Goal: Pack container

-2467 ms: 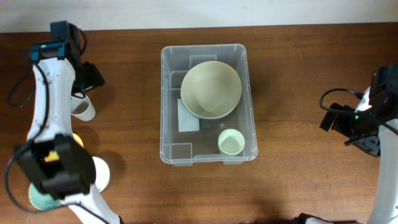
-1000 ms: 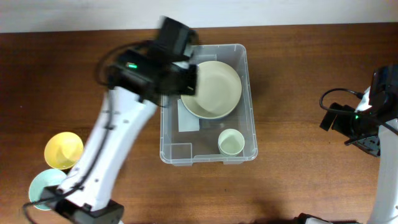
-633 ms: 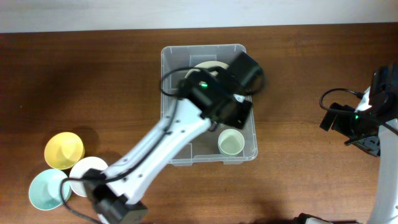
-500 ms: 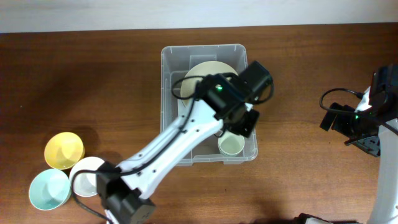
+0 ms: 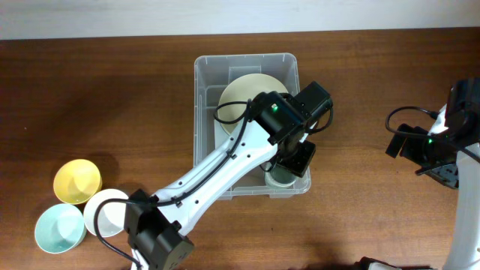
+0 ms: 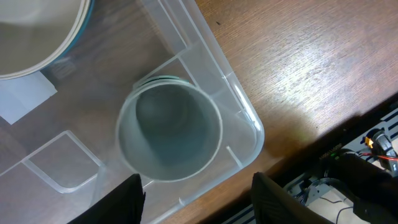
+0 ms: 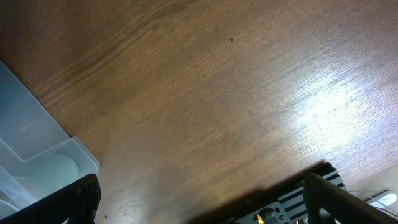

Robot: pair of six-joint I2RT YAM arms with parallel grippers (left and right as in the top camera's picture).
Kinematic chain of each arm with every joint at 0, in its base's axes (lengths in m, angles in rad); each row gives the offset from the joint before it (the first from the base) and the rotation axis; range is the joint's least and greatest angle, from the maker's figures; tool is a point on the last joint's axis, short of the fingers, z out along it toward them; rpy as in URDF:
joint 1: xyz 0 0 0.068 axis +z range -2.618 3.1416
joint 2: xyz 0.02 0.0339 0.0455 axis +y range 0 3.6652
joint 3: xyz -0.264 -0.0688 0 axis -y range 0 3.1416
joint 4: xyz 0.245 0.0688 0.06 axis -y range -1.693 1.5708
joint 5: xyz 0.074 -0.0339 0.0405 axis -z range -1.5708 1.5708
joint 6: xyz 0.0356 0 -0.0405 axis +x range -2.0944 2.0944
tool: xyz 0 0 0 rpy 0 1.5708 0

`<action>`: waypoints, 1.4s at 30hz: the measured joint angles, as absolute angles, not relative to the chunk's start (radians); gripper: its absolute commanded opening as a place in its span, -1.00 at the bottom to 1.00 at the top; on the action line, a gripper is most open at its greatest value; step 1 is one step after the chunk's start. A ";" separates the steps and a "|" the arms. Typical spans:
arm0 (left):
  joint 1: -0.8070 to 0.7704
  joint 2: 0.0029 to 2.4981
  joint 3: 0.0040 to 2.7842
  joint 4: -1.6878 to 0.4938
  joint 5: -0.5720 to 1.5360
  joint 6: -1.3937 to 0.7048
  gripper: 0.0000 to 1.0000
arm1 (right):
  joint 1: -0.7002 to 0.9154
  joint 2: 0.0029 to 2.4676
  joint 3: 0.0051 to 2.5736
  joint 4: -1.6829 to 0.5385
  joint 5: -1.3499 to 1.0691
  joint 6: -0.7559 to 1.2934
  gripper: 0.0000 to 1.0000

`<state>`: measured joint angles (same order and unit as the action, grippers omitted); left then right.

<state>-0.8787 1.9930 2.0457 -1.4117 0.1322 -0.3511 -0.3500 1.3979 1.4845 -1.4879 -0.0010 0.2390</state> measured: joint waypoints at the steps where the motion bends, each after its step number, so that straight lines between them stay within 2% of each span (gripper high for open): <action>1: -0.878 1.993 2.046 -1.412 0.132 -0.351 0.15 | -0.350 1.398 1.485 -1.488 -0.001 0.239 0.99; 10: -0.811 1.991 2.046 -1.441 0.076 -0.351 0.15 | -0.350 1.398 1.485 -1.489 -0.001 0.239 0.99; 15: -0.633 1.943 2.044 -1.459 -0.012 -0.352 0.17 | -0.350 1.398 1.485 -1.480 -0.001 0.239 0.99; 17: -0.545 1.898 2.043 -1.460 -0.046 -0.351 0.22 | -0.350 1.398 1.485 -1.462 -0.002 0.239 0.89; 19: -0.439 1.839 2.043 -1.460 -0.071 -0.351 0.26 | -0.350 1.398 1.485 -1.427 -0.019 0.230 0.64; 21: -0.336 1.782 2.044 -1.463 -0.094 -0.351 0.37 | -0.350 1.398 1.485 -1.374 -0.055 0.224 0.08; 22: -0.284 1.759 2.044 -1.464 -0.097 -0.353 0.41 | -0.345 1.398 1.483 -1.342 -0.075 0.216 -0.39; 23: -0.235 1.736 2.044 -1.468 -0.104 -0.353 0.45 | -0.341 1.398 1.483 -1.296 -0.099 0.209 -0.69; 25: -0.150 1.708 2.045 -1.474 -0.103 -0.354 0.48 | -0.312 1.398 1.483 -1.206 -0.135 0.194 -0.92; 32: 0.036 1.702 2.045 -1.481 -0.075 -0.355 0.51 | -0.108 1.480 1.483 -0.964 -0.189 0.157 -0.92; 37: 0.059 1.702 2.045 -1.481 -0.064 -0.355 0.52 | 0.015 1.636 1.483 -0.826 -0.202 0.143 -0.92; 42: 0.059 1.702 2.045 -1.485 -0.056 -0.355 0.51 | 0.070 1.782 1.483 -0.737 -0.202 0.134 -0.92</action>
